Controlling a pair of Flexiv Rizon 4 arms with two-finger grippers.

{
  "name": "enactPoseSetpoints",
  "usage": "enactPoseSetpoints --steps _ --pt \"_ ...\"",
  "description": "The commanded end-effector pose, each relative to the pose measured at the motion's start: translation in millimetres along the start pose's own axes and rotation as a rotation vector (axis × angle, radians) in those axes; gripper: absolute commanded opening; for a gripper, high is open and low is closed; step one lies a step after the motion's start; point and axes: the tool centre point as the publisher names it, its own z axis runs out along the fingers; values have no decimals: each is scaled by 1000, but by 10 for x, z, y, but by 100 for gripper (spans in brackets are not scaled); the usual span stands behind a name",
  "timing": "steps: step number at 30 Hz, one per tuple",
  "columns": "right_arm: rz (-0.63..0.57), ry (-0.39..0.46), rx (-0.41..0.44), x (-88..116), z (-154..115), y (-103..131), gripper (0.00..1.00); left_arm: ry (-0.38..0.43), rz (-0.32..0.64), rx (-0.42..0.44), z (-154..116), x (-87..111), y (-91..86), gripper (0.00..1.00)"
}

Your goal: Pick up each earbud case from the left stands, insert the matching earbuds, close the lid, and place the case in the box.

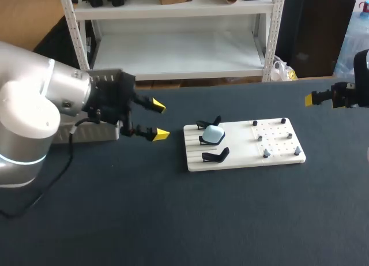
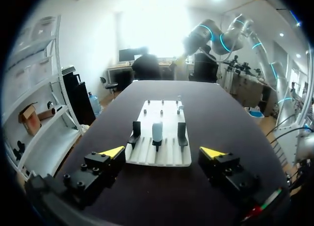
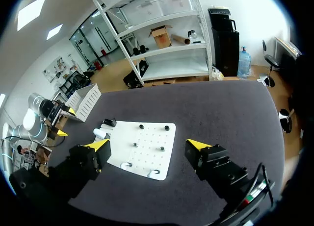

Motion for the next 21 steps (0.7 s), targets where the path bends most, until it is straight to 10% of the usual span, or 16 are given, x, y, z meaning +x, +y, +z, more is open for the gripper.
enactPoseSetpoints --steps 1,3,21 --pt "0 1 -2 -4 4 -3 100 -5 12 26 136 24 43 89" --pt "0 1 -2 -4 4 -3 100 -8 13 34 185 34 36 75" --pt "0 1 -2 -4 4 -3 100 -26 -9 87 737 105 28 62"
